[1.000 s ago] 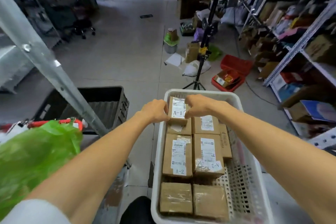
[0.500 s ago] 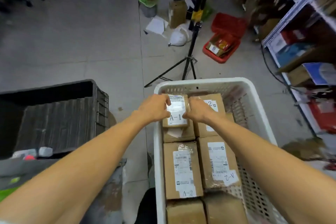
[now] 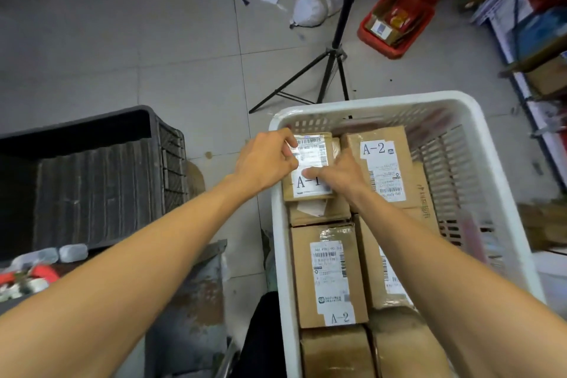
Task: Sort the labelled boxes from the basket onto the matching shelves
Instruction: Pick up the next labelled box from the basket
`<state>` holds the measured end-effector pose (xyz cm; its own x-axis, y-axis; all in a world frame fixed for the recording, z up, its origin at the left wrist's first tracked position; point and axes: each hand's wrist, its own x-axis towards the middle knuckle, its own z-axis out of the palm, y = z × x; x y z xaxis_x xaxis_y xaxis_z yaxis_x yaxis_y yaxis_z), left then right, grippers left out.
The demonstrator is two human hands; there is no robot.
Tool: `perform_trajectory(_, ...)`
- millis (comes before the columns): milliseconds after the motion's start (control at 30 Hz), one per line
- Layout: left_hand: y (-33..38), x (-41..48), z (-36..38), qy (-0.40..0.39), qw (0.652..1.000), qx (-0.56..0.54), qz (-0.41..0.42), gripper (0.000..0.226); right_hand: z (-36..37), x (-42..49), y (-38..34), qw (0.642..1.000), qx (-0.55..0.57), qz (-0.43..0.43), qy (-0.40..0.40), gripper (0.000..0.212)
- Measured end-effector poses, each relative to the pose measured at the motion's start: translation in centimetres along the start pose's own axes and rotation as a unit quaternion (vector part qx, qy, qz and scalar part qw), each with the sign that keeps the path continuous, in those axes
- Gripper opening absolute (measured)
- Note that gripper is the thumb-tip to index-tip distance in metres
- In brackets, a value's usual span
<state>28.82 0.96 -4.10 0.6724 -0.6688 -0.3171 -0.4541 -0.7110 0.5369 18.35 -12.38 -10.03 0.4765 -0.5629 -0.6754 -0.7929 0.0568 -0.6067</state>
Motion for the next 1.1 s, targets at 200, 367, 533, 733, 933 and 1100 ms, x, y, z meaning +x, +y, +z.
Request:
perform_trajectory(200, 0.7, -0.4, -0.4, 0.014, 1.000, -0.004, -0.006, 0.023, -1.9, 0.3, 0.3, 0.988, 0.129, 0.019, -0.087, 0.037)
perform_trajectory(367, 1.1, -1.4, -0.7, 0.018, 1.000, -0.013, -0.011, 0.023, -3.4, -0.9, -0.4, 0.991, 0.111, -0.018, -0.076, 0.069)
perform_trajectory(533, 2.8, -3.7, -1.6, 0.035, 0.999, -0.010, -0.009, 0.020, -6.1, -3.8, -1.1, 0.981, 0.147, -0.085, -0.088, 0.069)
perform_trajectory(733, 8.6, -7.4, -3.5, 0.078, 0.997, -0.013, 0.013, 0.022, -12.2, -9.1, -1.1, 0.976, 0.084, -0.192, -0.061, 0.068)
perform_trajectory(933, 14.0, -14.0, -5.9, 0.133, 0.990, 0.013, 0.034, 0.037, -17.6, -15.0, -1.9, 0.947, 0.119, -0.294, -0.049, 0.066)
perform_trajectory(1100, 16.0, -19.8, -7.0, 0.156, 0.987, 0.026, 0.015, 0.037, -19.4, -21.8, -2.1, 0.933, 0.147, -0.325, -0.047, 0.091)
